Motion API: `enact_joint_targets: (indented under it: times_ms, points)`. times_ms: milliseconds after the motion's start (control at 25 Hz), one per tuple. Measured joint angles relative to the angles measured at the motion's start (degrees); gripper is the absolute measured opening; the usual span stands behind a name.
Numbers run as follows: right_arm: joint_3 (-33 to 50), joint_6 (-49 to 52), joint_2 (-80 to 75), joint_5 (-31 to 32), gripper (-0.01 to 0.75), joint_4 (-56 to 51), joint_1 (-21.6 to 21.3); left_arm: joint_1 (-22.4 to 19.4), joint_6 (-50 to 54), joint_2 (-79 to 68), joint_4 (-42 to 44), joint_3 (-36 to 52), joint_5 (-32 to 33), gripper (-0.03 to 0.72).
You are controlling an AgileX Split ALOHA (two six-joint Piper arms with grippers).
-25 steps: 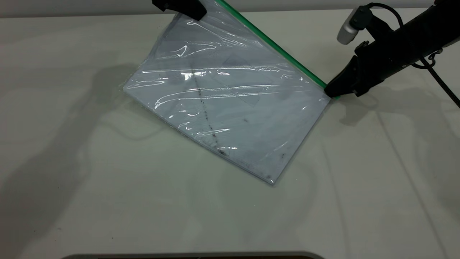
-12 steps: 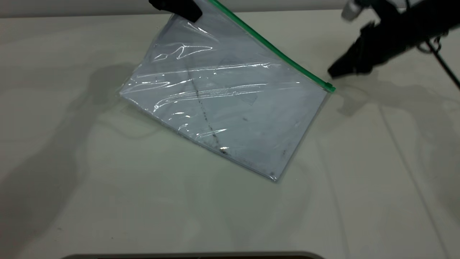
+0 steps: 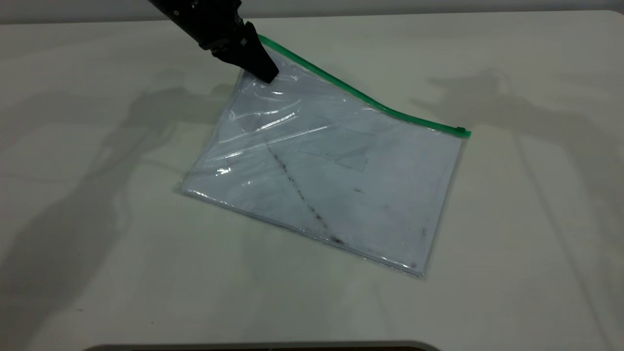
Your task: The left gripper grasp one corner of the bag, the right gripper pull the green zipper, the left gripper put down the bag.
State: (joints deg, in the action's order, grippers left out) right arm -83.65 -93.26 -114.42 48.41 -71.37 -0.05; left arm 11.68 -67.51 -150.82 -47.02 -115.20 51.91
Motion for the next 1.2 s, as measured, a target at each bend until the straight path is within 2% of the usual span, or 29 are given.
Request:
enact_joint_targets:
  times_ms: [160,240,440,560,600,680,800,960,1200]
  points:
    - [0.0,15.7,11.4,3.8,0.533,9.9,0.7,-0.2,3.7,3.6,2.9,0.0,0.6,0.493]
    - [0.1,25.2,17.0,5.4,0.533,16.1,0.7,-0.8,7.3,7.3,5.9,0.0,1.7,0.537]
    - [0.1,48.2,28.3,13.2,0.518,31.4,0.7,-2.4,21.4,17.7,20.1,0.0,5.8,0.559]
    - [0.1,57.2,33.8,20.5,0.493,38.7,0.7,-2.6,32.5,24.1,29.5,0.0,12.2,0.561]
    - [0.2,59.9,35.6,21.7,0.482,40.9,0.7,-2.6,35.1,26.5,32.1,0.0,14.7,0.560]
    - [1.9,64.4,39.4,22.0,0.466,44.4,0.7,-2.6,40.3,31.2,35.7,0.0,15.0,0.556]
    - [8.1,68.2,45.6,22.3,0.457,49.2,0.7,-2.6,46.9,37.7,38.6,0.1,15.0,0.545]
    - [21.1,72.9,54.5,22.4,0.456,55.5,0.7,-2.6,51.5,47.4,39.6,2.4,15.0,0.540]
    - [41.6,79.9,67.3,18.1,0.456,61.1,0.7,-2.6,53.5,65.3,39.6,19.8,15.0,0.540]
